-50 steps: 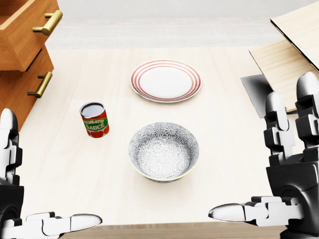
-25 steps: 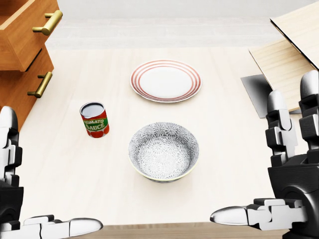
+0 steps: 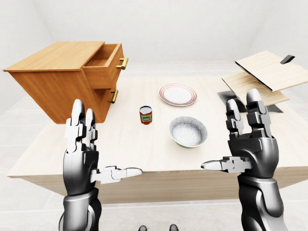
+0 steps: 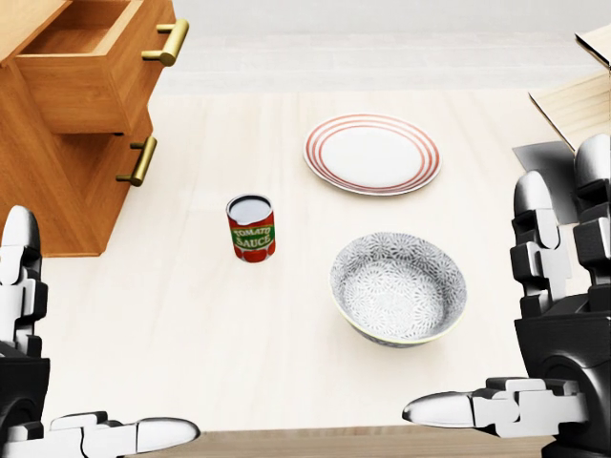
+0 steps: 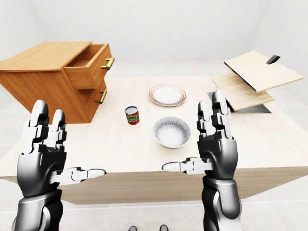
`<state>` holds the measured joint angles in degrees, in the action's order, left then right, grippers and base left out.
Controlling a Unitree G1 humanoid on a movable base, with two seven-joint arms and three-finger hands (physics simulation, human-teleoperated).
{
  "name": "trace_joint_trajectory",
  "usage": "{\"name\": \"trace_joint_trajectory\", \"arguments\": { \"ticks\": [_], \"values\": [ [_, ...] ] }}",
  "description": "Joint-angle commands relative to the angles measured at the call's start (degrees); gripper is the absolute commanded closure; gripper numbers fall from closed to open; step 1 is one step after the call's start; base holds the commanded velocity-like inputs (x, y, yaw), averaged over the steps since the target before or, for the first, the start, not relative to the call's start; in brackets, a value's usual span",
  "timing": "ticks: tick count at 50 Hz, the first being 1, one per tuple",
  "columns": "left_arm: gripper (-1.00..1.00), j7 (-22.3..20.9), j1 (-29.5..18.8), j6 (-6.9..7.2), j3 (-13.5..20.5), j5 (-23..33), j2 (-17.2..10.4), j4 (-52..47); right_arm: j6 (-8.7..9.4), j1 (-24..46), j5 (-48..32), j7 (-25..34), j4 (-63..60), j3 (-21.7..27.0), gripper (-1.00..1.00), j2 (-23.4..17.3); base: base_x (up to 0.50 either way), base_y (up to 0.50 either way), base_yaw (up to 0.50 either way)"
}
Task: Close the top drawer of the cabinet.
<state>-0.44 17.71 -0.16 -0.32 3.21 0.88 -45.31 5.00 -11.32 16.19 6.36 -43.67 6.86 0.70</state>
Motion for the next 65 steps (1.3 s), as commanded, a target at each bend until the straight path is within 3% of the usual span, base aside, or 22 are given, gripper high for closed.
{"name": "trace_joint_trajectory", "arguments": {
  "ticks": [1,15,40,65],
  "values": [
    [-1.0,0.2,0.1,-0.36,0.1,0.2,0.1,0.1,0.0,0.0,-0.1,0.2,0.0,0.1,-1.0,0.0,0.0,0.5,0.0],
    [-1.0,0.2,0.2,-0.95,-0.1,0.9,-0.1,0.4,0.0,-0.2,-0.6,0.3,0.0,-0.2,-1.0,0.1,0.0,0.5,0.0],
    [-1.0,0.1,-0.3,-0.29,0.3,0.0,0.1,0.6,0.0,-0.4,-0.4,1.2,0.3,-0.4,-1.0,0.0,0.13,0.48,0.0],
    [-1.0,0.1,0.1,-0.66,0.0,0.5,0.0,0.7,-1.56,-1.2,-1.8,2.1,0.9,-1.4,-1.0,0.1,0.45,0.03,0.0]
  ]
}}
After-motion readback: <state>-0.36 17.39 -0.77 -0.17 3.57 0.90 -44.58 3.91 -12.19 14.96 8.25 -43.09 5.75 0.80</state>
